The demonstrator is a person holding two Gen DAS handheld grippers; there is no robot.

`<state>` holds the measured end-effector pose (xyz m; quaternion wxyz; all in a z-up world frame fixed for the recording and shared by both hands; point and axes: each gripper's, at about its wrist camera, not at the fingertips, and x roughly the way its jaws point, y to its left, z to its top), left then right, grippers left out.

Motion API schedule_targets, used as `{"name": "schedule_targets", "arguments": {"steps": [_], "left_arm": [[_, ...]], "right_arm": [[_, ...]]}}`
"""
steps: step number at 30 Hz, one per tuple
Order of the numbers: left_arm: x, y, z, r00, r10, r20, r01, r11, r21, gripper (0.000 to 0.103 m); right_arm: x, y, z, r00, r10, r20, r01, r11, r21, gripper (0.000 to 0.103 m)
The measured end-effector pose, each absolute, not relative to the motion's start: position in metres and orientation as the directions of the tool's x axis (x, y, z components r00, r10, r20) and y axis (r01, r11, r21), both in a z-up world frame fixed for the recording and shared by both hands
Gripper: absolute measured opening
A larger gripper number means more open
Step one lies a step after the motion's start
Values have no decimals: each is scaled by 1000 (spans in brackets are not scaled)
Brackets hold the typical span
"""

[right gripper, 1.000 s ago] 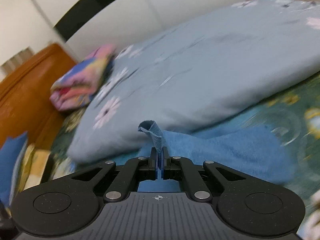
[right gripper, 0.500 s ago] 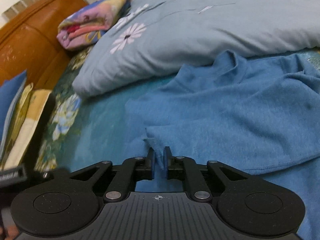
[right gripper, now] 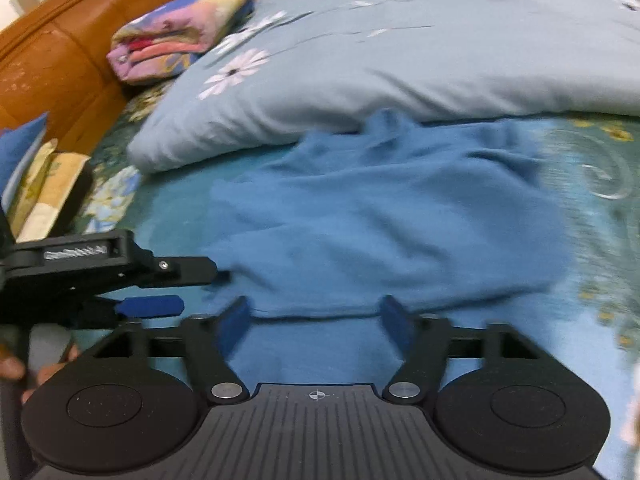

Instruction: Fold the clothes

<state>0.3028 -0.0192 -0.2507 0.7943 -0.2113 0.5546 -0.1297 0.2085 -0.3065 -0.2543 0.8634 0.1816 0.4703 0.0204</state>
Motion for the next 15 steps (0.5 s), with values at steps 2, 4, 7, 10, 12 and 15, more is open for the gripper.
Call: {"name": "schedule_targets", "arguments": {"steps": [2,4,7,10,12,15], "left_arm": [[306,-30,-260,339,-424,-840,-8,891,-453,73],[311,-34,-268,330,-419,-846,-8,895,-446,73],[317,-40,-273,332,-409,-850,-10,899,-437,74],[320,-44,-273,333,-405,-852,1,904,-429,61],[321,-45,-270,331,-409,-850,4,901,-433,39],[324,-48,-269,307,-433,-847,4,891,-454,33]], "right_arm": [[202,-321,-255,559,201,-805,161,925,343,100],[198,-335,-257,550,186,-814,199,917,345,103],[194,-351,-260,554,174,-814,228,908,350,103],[192,-362,-263,557,167,-813,246,902,354,103],[190,-368,-264,560,165,-812,255,898,358,103],[188,-378,-266,555,156,-817,273,894,356,103]]}}
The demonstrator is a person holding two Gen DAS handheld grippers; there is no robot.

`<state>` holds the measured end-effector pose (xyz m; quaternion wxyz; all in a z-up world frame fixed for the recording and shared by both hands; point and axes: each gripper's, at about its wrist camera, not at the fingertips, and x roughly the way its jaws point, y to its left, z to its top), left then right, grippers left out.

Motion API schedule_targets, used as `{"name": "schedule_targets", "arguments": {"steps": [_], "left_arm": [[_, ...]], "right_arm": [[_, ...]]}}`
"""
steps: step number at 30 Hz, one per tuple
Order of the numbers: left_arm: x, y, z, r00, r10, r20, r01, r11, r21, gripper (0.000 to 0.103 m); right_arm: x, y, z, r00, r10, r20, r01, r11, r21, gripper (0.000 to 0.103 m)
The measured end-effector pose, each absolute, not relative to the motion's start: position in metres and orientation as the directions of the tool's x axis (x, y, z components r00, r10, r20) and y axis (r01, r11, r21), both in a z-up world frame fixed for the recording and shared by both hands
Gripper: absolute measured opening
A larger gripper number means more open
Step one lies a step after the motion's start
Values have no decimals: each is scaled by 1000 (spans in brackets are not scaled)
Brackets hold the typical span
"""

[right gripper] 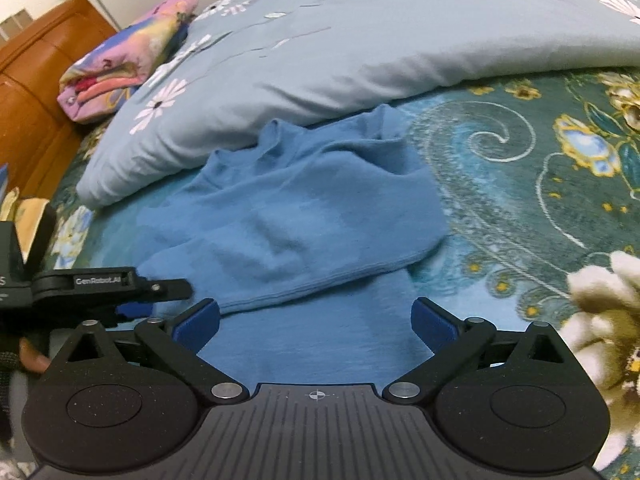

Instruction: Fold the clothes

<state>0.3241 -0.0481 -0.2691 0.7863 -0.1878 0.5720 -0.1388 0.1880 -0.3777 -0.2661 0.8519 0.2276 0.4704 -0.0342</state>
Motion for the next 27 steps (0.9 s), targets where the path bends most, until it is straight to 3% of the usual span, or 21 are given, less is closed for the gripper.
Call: {"name": "schedule_targets", "arguments": {"steps": [3,5,15,17,19,23,27], "left_arm": [[325,-54,-267,303,-443,-844,15,888,-460,20],[325,-58,-265,310,-447,-839,30,887,-461,6],[329,-58,-275,310,-410,-858,0,902,-432,12],[329,-61,-269,333,-409,-850,34,906,-422,2],[327,-65,-259,364,-404,-839,76,911,-406,1],[332,-76,-229,418,-454,-786,192,891,-412,1],[342,-71,-179,525,-531,-665,323,847,-423,1]], "right_arm": [[185,-386,-269,550,150,-822,293,887,358,103],[183,-391,-269,548,146,-824,309,880,361,103],[181,-402,-271,550,147,-822,332,865,377,103],[182,-402,-272,548,147,-823,335,863,378,103],[182,-402,-274,544,145,-827,343,860,377,103],[182,-402,-275,539,144,-830,362,850,383,103],[182,-404,-273,542,129,-831,377,846,377,103]]}}
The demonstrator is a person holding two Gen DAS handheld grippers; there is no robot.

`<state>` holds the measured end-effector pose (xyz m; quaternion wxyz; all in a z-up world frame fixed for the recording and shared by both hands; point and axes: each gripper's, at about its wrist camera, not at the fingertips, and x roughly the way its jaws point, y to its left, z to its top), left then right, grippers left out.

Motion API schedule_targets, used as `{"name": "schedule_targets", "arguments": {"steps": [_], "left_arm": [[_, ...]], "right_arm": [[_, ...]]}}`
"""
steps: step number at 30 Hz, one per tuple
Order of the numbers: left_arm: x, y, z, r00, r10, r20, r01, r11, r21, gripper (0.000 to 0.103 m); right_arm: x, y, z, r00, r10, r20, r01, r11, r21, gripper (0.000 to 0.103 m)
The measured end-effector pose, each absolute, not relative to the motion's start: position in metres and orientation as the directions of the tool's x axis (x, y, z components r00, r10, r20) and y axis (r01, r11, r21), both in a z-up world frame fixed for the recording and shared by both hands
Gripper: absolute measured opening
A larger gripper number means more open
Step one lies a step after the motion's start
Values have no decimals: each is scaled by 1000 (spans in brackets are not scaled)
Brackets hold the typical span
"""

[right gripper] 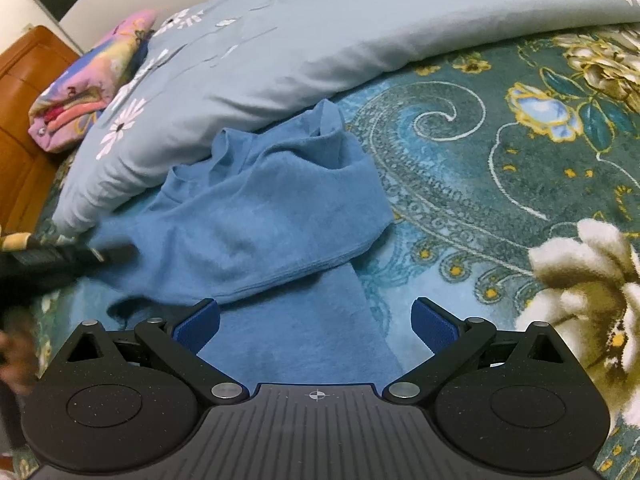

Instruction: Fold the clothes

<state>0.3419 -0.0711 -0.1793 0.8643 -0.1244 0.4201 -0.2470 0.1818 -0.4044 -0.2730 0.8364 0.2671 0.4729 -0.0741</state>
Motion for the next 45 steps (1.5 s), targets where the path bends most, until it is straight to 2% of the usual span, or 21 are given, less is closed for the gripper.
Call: {"name": "schedule_targets", "arguments": {"steps": [3,6,10,18,21,23,24,26,27,30,32,33,35,36,37,38,40,45], "left_arm": [[347,-52,-173,580,-488,-652,295,872,-391,1],[350,-31,-201,543,-414,-730,207,909,-361,1],[345,-16,-233,512,-363,-779,141,930,-341,1],[340,-5,-237,564,-338,-754,119,936,-331,1],[347,-6,-239,543,-357,-760,131,930,-343,3],[348,-5,-244,523,-378,-764,131,921,-366,3],[349,-4,-247,516,-389,-763,130,916,-379,7],[350,0,-252,502,-405,-764,110,906,-409,28],[351,0,-255,496,-412,-764,100,901,-421,31],[354,6,-261,491,-431,-757,70,886,-458,34],[357,6,-263,494,-436,-752,61,880,-470,37],[359,6,-263,497,-438,-750,58,878,-474,37],[364,4,-263,502,-429,-751,53,882,-468,35],[366,2,-263,505,-420,-754,51,886,-460,32],[369,1,-262,510,-410,-756,51,892,-449,13],[370,-3,-260,519,-392,-759,60,903,-425,0],[370,-8,-256,542,-378,-750,84,913,-400,0],[371,-2,-234,632,-406,-660,102,888,-449,0]], "right_arm": [[183,-406,-272,546,115,-830,383,847,369,103],[186,-408,-270,553,103,-827,392,843,367,103],[198,-415,-266,569,82,-818,384,853,353,103],[253,-435,-255,628,52,-777,310,899,311,101],[278,-442,-259,620,50,-783,290,913,288,89],[293,-445,-265,600,57,-798,276,922,273,72],[300,-446,-269,588,57,-807,276,924,267,71],[312,-448,-277,571,68,-818,274,924,268,68],[316,-450,-281,566,78,-821,272,922,276,67],[328,-454,-290,556,109,-824,277,911,307,54],[333,-457,-296,543,121,-831,295,899,323,32],[334,-458,-297,540,119,-833,304,896,324,27],[337,-459,-300,536,110,-837,322,890,323,12],[337,-460,-300,539,114,-834,323,887,331,9],[337,-460,-299,545,118,-830,326,883,339,8],[336,-461,-299,547,120,-829,328,880,344,8],[334,-462,-298,553,127,-823,325,878,353,6],[326,-471,-289,597,106,-795,331,870,365,4]]}}
